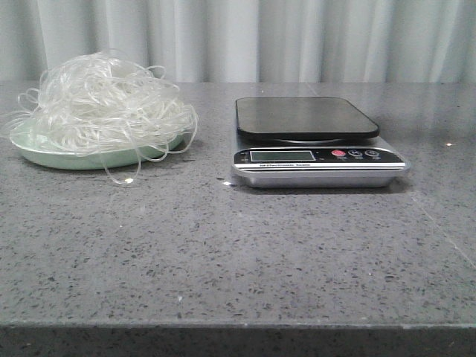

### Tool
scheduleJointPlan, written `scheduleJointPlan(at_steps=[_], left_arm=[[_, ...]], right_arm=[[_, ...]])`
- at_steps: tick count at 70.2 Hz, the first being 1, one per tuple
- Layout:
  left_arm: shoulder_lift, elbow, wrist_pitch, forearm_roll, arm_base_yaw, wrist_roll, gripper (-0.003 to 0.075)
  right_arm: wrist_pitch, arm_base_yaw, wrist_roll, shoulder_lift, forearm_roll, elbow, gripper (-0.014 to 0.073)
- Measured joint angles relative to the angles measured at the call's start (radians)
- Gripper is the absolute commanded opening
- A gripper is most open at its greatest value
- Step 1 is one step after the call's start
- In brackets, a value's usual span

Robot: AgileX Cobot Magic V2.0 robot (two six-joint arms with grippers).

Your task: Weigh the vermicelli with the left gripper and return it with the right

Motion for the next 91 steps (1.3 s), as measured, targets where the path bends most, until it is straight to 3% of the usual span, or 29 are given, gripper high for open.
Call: scheduleJointPlan(at_steps=[11, 24, 56, 74, 91], left_arm=[[0.000, 0.000, 0.000, 0.000, 0.000, 0.000, 0.0137], [0.000, 0.000, 0.000, 0.000, 0.000, 0.000, 0.0137], [0.000, 0.000, 0.000, 0.000, 0.000, 0.000, 0.0137], [0.000, 0.000, 0.000, 0.000, 0.000, 0.000, 0.0137], [0.000, 0.000, 0.000, 0.000, 0.000, 0.000, 0.0137]], right_arm=[[-0.026, -0.078, 0.000, -0.096, 0.000, 0.127, 0.0153], [-0.165, -0.153, 0.000, -0.282, -0.005, 0.414, 0.0153], [-0.480, -0.238, 0.000, -0.703, -0.105, 0.968, 0.0153], [-0.665, -0.301, 0.000, -0.936, -0.114, 1.209, 0.0153], [-0.714, -0.302, 0.000, -1.139, -0.114, 1.374, 0.0153]])
